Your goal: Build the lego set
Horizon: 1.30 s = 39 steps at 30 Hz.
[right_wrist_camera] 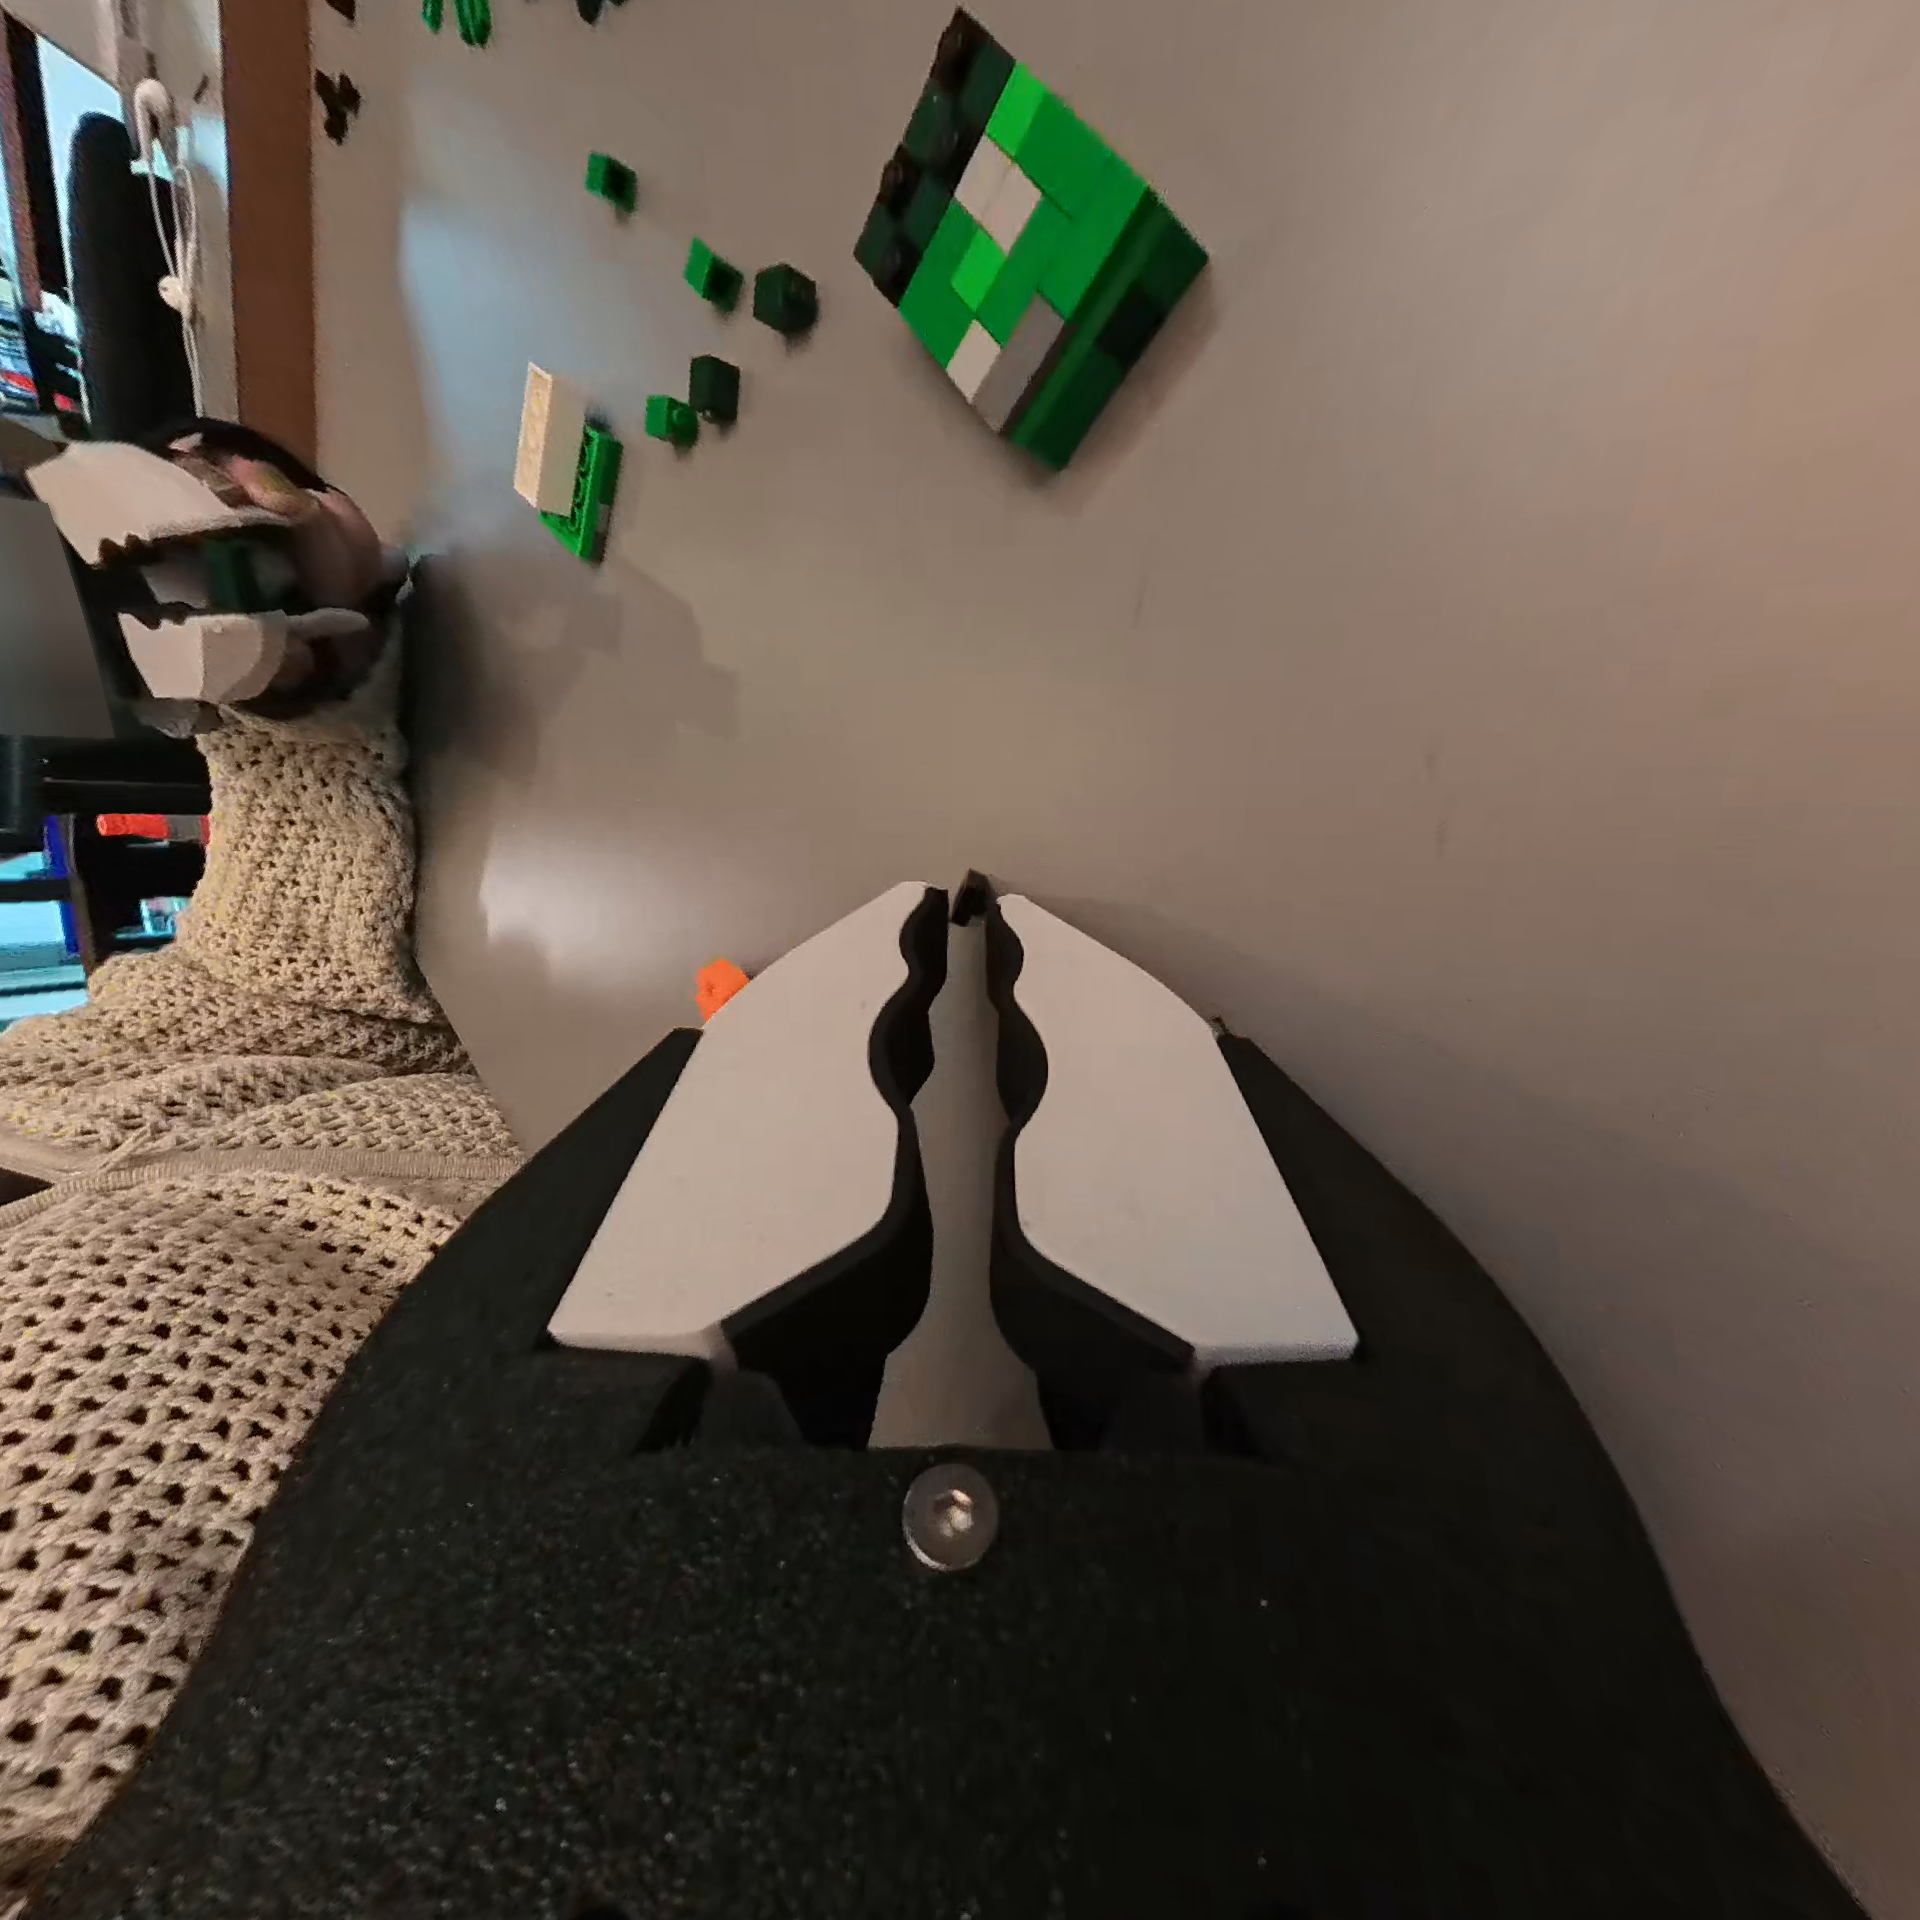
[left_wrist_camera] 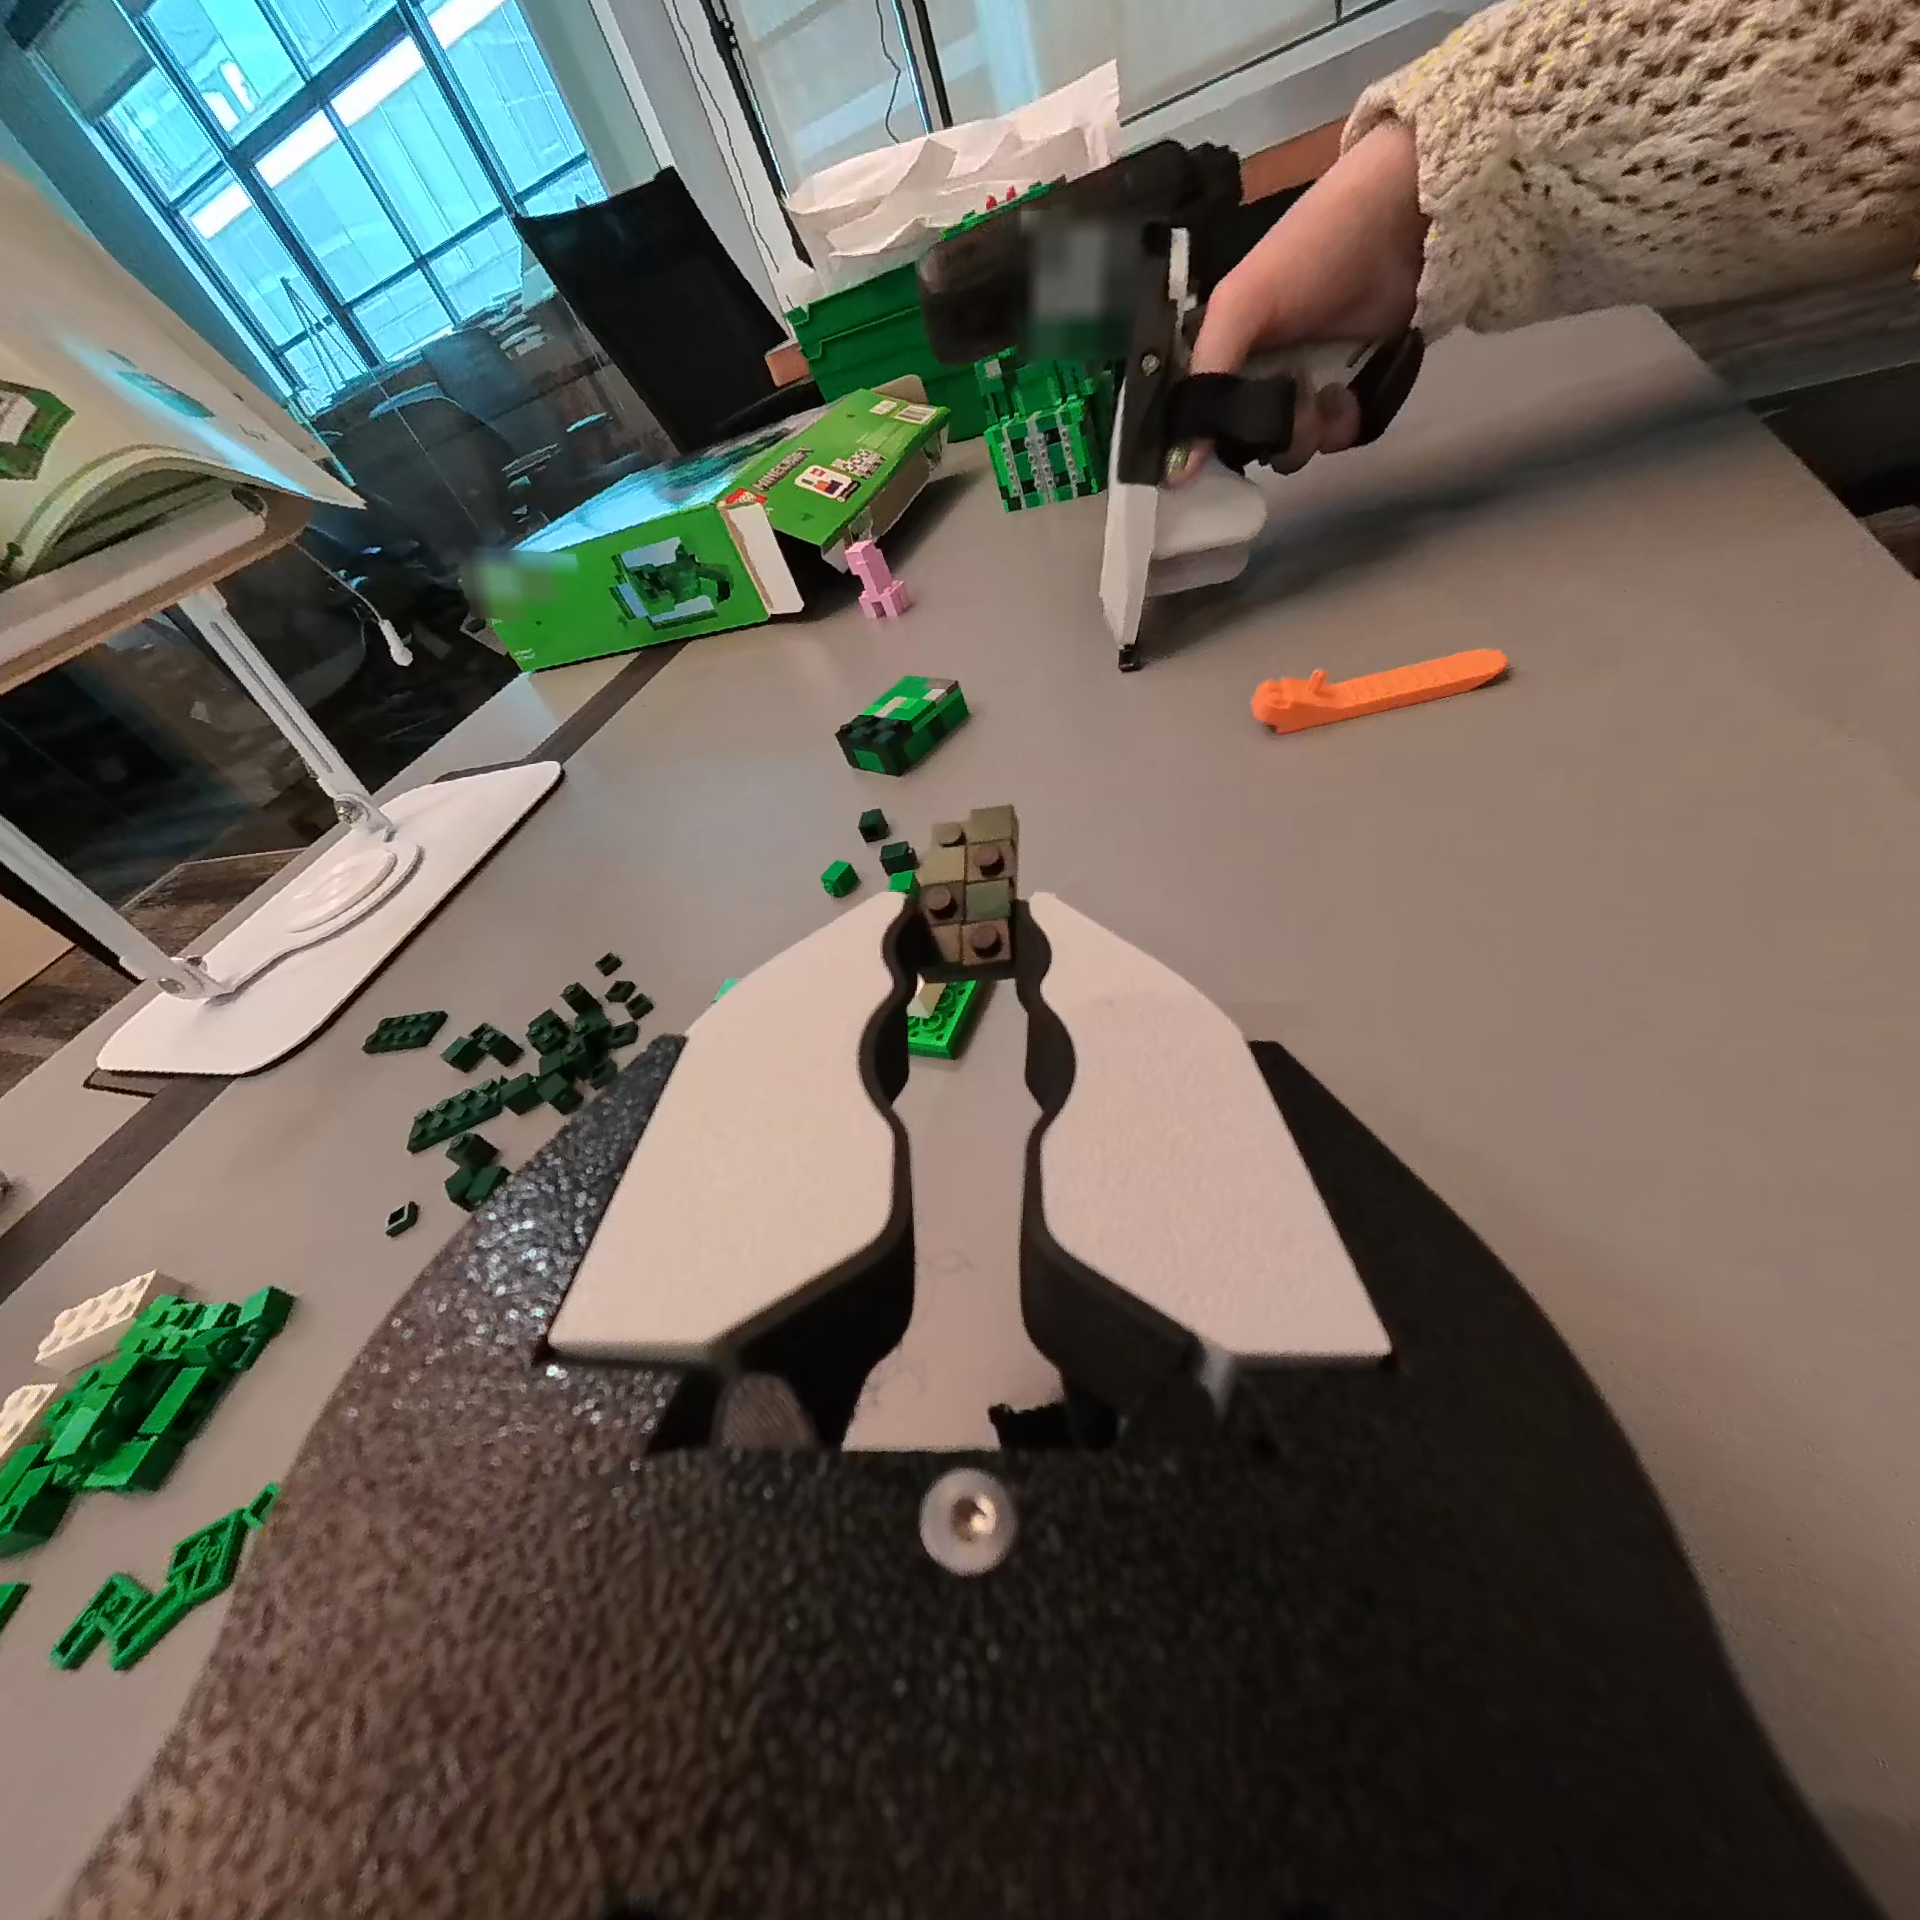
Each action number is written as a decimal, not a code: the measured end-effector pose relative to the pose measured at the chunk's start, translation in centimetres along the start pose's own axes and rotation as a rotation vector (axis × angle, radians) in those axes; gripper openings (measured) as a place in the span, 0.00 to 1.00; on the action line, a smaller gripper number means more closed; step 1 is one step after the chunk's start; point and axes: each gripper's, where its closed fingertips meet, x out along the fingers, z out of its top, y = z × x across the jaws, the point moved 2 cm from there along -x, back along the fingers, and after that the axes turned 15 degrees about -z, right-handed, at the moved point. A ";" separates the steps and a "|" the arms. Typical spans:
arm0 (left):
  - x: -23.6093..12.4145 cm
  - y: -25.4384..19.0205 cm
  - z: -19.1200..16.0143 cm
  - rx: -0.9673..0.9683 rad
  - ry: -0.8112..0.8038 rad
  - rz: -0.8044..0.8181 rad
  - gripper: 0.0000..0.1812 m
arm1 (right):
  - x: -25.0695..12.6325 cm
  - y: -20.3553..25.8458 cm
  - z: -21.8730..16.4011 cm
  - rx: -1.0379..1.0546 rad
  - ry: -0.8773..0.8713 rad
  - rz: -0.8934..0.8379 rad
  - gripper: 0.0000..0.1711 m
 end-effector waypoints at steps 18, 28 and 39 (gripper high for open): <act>0.2 -0.3 0.1 0.017 0.013 -0.012 0.09 | -0.1 1.5 1.4 -0.739 -0.241 -0.382 0.01; 0.3 -0.3 0.1 0.022 0.022 -0.016 0.09 | 0.8 1.5 0.1 -1.593 -0.356 -0.847 0.02; 0.4 -0.4 0.0 0.023 0.028 -0.020 0.09 | 0.5 2.6 -1.1 -1.493 -0.334 -0.659 0.09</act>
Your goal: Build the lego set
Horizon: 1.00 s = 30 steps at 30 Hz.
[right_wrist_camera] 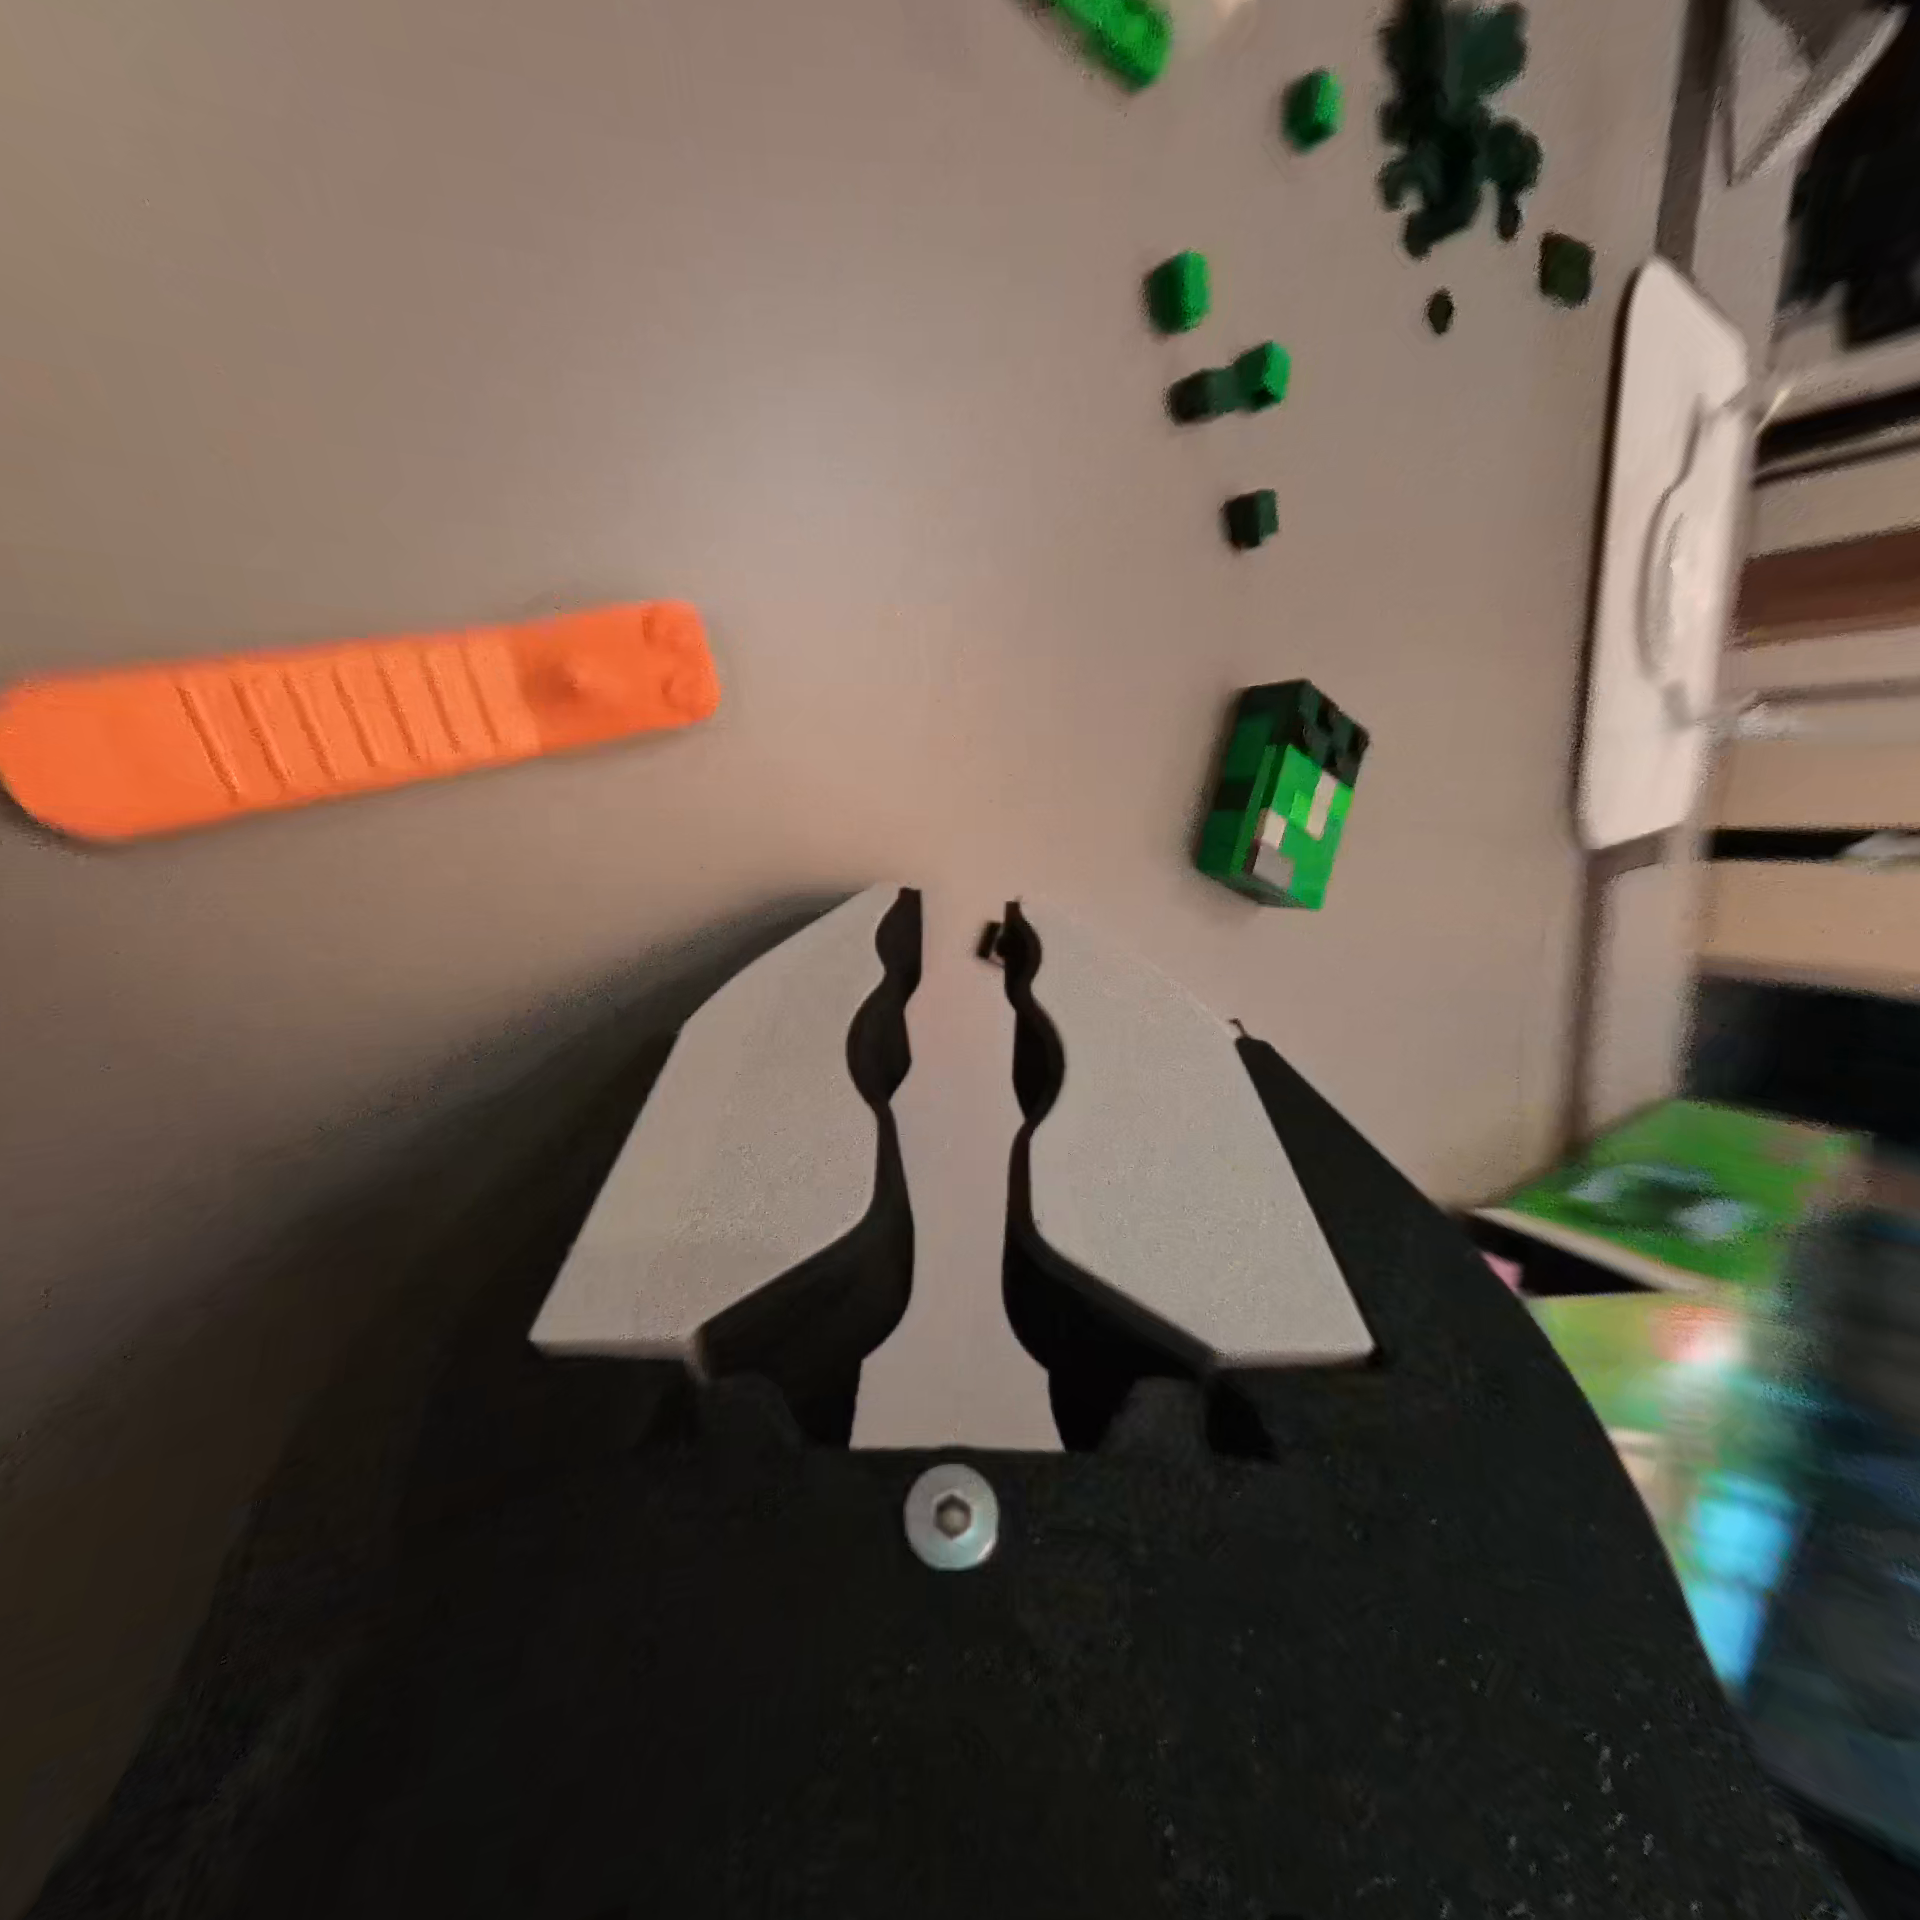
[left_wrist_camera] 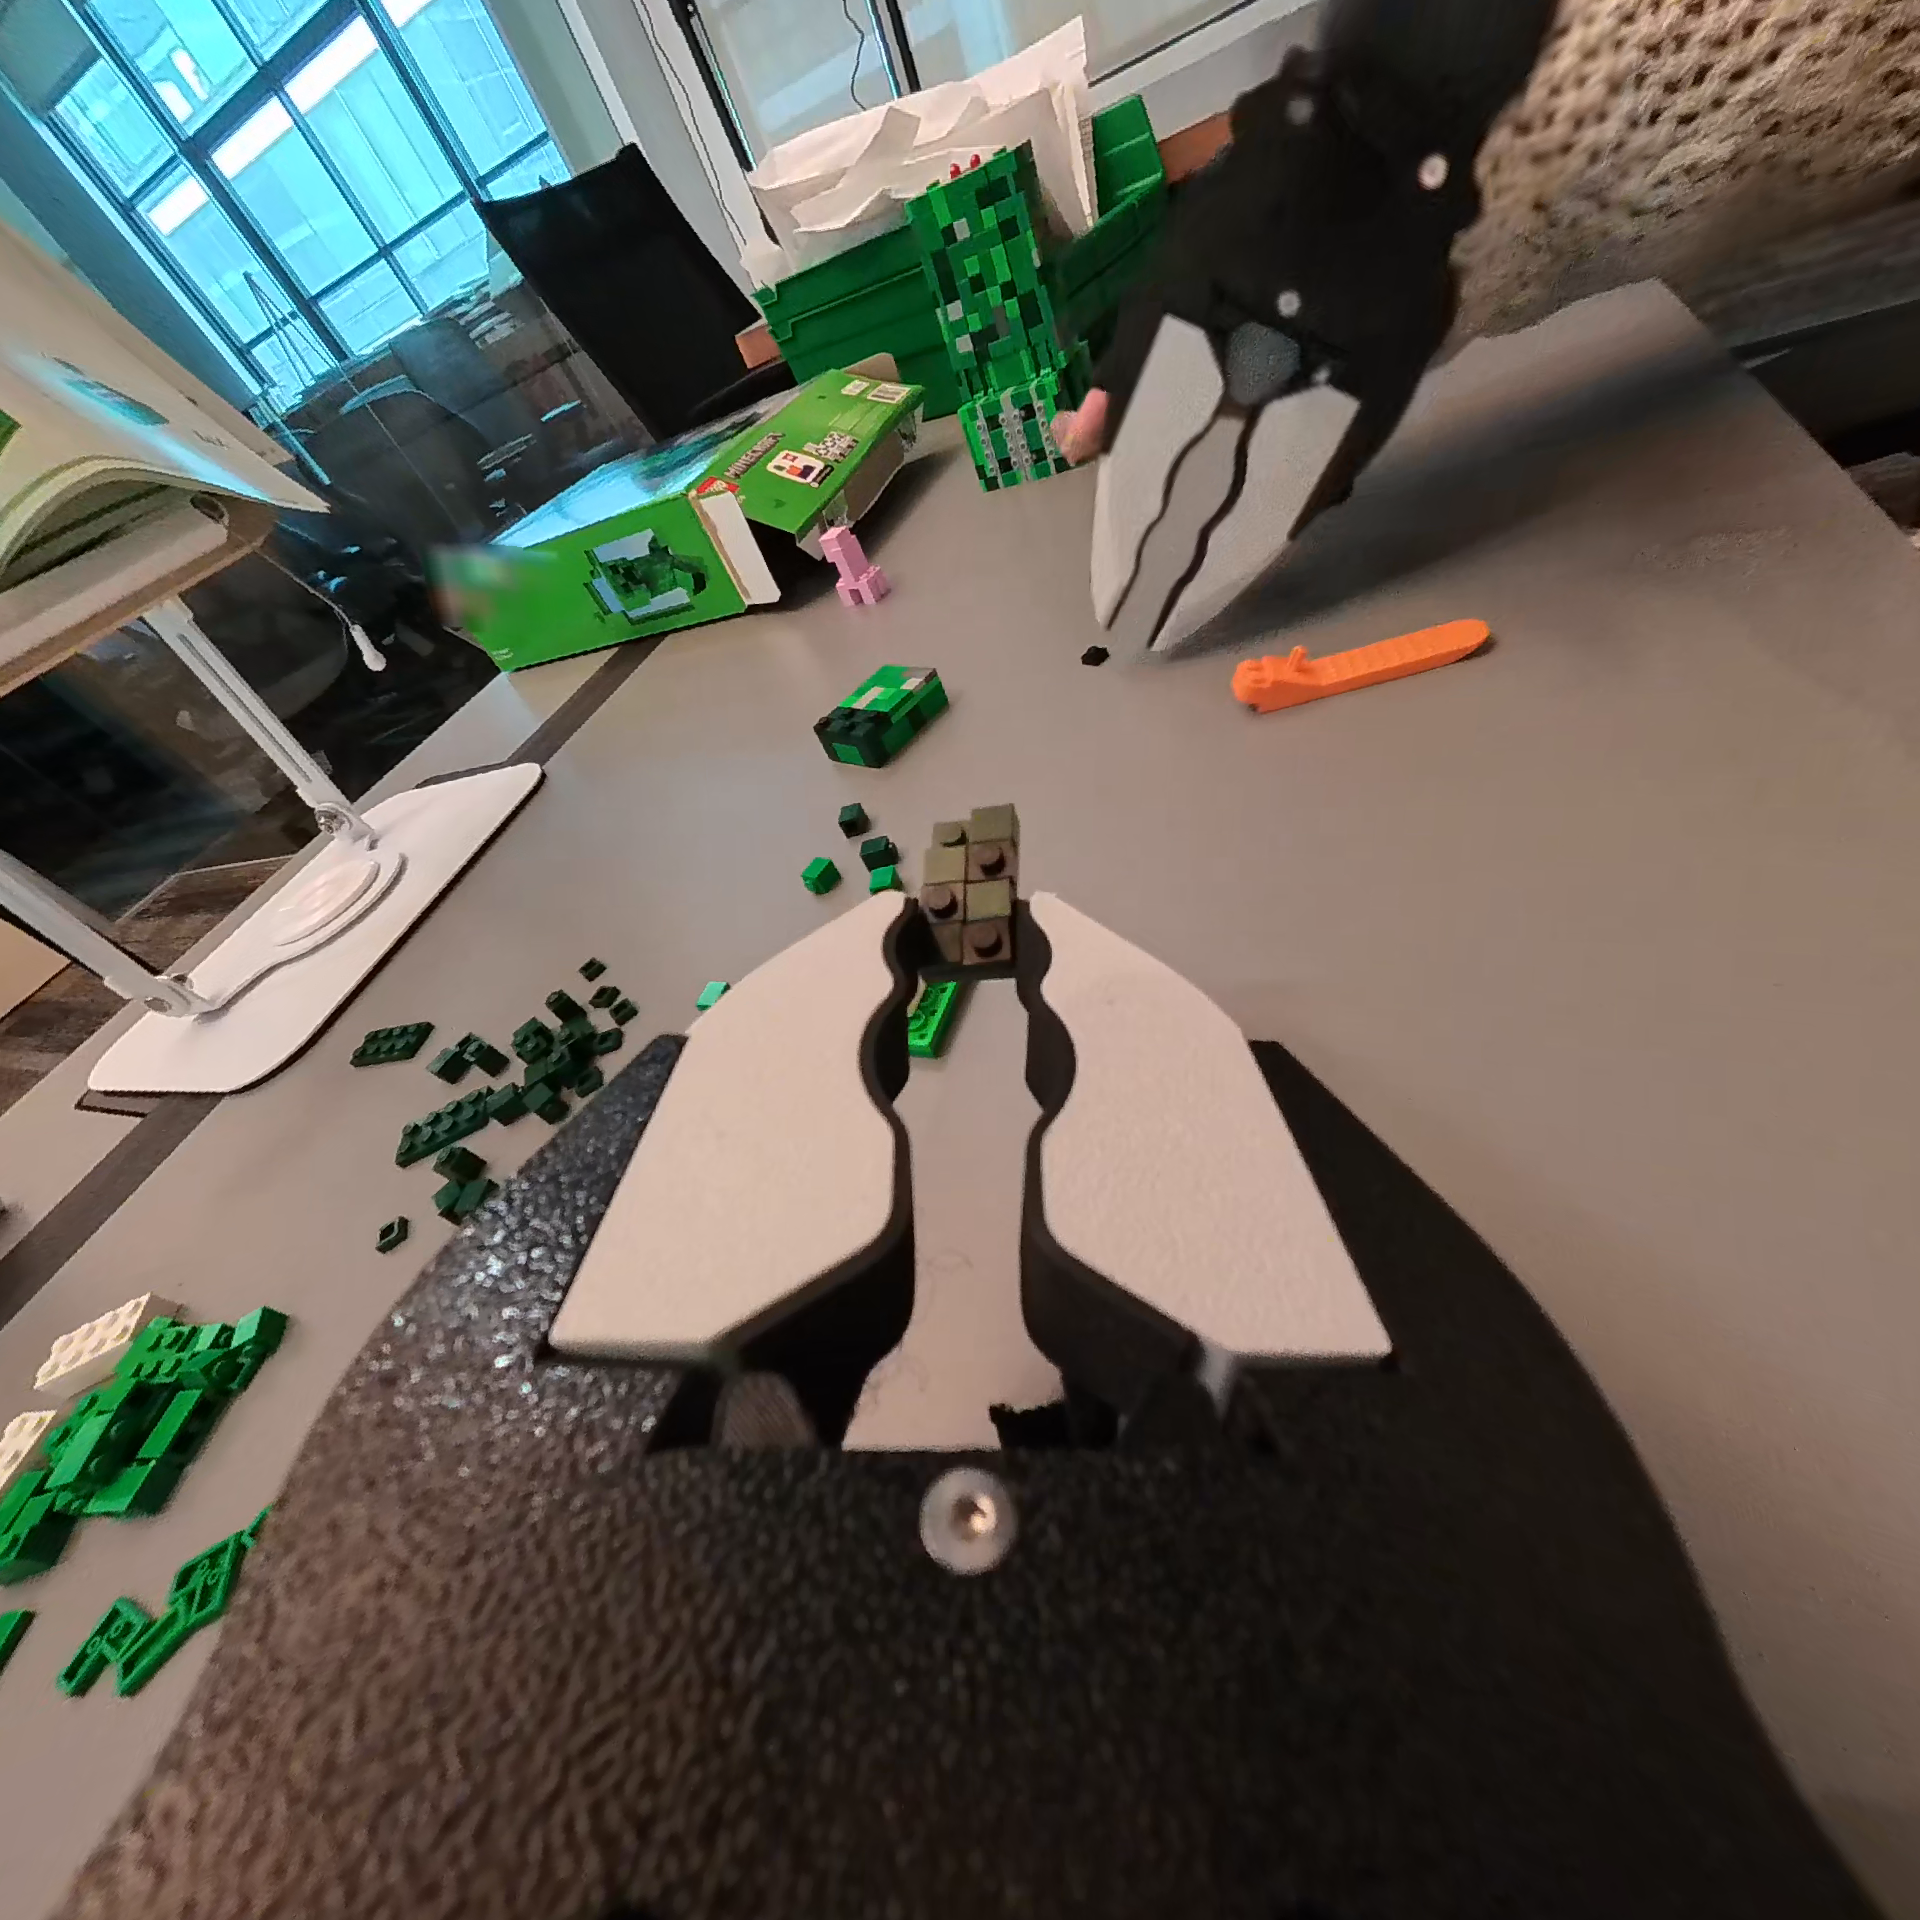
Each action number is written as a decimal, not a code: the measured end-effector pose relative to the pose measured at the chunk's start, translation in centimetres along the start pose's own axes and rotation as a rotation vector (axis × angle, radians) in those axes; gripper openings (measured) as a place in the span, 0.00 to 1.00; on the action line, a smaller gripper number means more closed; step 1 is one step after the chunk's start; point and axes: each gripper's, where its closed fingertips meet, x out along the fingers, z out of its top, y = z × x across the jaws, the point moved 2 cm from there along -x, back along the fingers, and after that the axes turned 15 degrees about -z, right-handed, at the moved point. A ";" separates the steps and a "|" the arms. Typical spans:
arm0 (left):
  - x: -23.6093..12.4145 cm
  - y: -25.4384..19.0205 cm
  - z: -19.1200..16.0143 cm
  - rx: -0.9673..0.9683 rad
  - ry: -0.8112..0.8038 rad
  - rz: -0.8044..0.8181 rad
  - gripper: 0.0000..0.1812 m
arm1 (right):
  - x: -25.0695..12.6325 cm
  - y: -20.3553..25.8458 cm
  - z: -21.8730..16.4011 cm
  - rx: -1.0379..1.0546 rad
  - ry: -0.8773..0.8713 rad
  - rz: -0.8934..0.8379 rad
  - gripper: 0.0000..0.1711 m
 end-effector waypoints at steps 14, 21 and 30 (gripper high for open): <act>0.1 -0.2 0.0 -0.003 -0.003 -0.014 0.09 | 1.0 -1.0 -2.2 0.696 -0.116 0.303 0.09; 0.1 -0.3 -0.2 -0.005 0.005 -0.020 0.09 | 1.4 -0.8 -2.1 0.644 -0.096 0.321 0.07; 1.2 -0.2 0.3 -0.003 -0.003 -0.006 0.09 | 1.1 -1.1 -1.8 0.577 -0.120 0.291 0.04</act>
